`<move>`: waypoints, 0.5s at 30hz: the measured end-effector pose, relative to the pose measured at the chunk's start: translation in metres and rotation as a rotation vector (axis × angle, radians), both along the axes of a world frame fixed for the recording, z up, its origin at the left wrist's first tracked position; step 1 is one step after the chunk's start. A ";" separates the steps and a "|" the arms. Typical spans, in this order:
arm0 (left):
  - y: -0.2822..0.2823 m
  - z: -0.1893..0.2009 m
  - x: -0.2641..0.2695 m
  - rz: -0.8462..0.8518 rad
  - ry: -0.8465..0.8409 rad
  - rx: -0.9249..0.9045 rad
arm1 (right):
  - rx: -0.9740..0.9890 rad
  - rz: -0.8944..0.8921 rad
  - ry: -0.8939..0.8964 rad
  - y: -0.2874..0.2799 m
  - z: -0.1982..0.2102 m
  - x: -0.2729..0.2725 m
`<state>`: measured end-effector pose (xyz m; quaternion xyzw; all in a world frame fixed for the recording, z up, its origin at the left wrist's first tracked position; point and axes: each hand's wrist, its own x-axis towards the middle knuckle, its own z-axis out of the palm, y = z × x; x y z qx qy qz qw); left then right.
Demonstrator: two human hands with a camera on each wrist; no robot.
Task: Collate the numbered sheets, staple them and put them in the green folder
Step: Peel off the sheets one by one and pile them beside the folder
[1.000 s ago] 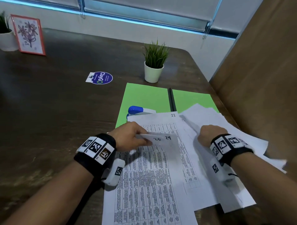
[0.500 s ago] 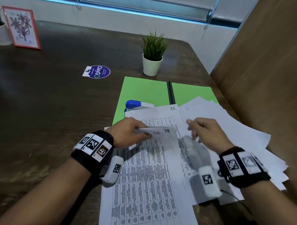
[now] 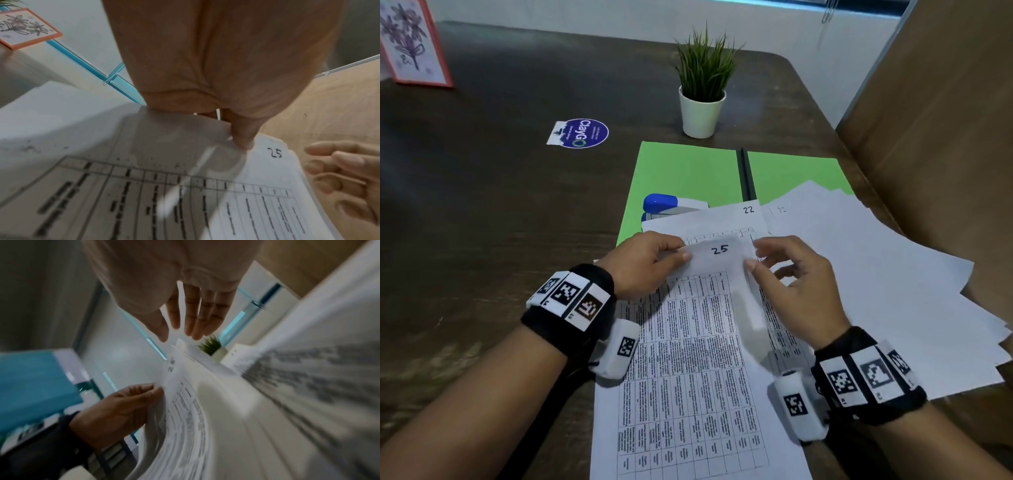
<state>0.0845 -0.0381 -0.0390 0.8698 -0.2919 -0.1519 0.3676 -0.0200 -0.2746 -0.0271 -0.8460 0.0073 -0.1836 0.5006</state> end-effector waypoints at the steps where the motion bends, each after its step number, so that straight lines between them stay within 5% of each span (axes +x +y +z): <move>1: 0.000 -0.001 0.000 0.008 -0.001 -0.004 | -0.044 0.013 -0.012 0.003 0.002 0.000; 5: -0.003 0.002 -0.002 0.013 -0.027 -0.021 | -0.196 0.046 0.105 0.013 -0.001 0.007; 15: -0.004 0.008 -0.005 0.010 0.035 -0.047 | -0.020 0.042 0.001 0.021 -0.004 0.002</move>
